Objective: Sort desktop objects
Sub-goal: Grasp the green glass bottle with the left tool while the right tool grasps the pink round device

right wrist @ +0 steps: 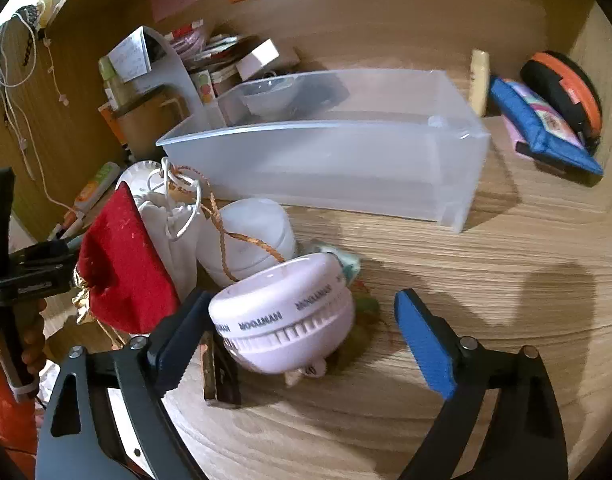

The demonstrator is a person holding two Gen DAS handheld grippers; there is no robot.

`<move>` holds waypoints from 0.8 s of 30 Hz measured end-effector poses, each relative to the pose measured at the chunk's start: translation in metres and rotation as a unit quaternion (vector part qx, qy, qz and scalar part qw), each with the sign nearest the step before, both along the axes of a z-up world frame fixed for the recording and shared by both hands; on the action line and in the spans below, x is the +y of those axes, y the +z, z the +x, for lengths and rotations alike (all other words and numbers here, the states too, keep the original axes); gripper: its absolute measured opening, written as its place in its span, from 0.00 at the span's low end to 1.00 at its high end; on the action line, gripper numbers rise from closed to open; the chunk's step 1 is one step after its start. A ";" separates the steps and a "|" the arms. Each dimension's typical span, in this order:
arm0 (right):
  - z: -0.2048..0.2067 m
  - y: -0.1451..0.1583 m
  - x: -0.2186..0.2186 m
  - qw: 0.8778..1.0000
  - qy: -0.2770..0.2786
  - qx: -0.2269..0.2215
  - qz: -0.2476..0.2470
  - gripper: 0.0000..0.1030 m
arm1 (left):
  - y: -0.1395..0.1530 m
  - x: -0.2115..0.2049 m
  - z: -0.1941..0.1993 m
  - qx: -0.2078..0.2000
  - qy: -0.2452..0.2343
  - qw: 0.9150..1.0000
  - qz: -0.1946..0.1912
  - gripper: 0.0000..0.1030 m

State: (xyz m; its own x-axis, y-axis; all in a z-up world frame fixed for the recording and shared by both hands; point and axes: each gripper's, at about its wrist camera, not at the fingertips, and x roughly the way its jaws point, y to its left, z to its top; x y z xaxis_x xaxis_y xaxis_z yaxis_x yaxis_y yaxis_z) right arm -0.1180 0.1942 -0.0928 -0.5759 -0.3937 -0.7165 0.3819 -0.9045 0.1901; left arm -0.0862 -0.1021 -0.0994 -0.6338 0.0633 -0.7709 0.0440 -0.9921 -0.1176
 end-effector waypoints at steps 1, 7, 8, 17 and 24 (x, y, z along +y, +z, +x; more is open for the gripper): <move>0.000 0.000 0.000 1.000 0.003 -0.001 -0.004 0.85 | -0.002 0.000 -0.002 -0.003 0.002 1.000 0.001 0.80; 0.000 -0.001 0.001 1.000 -0.006 -0.001 -0.016 0.80 | -0.003 0.000 -0.002 0.001 0.007 1.000 -0.008 0.75; 0.001 -0.001 0.001 1.000 -0.007 0.001 -0.016 0.80 | -0.003 0.001 -0.003 0.002 0.008 1.000 -0.012 0.73; 0.008 0.001 -0.001 1.000 -0.011 0.017 -0.006 0.77 | -0.002 -0.001 0.003 0.014 0.013 1.000 -0.017 0.42; 0.012 0.007 0.001 1.000 -0.006 0.023 -0.018 0.62 | 0.000 -0.007 0.009 0.024 0.025 0.999 0.002 0.39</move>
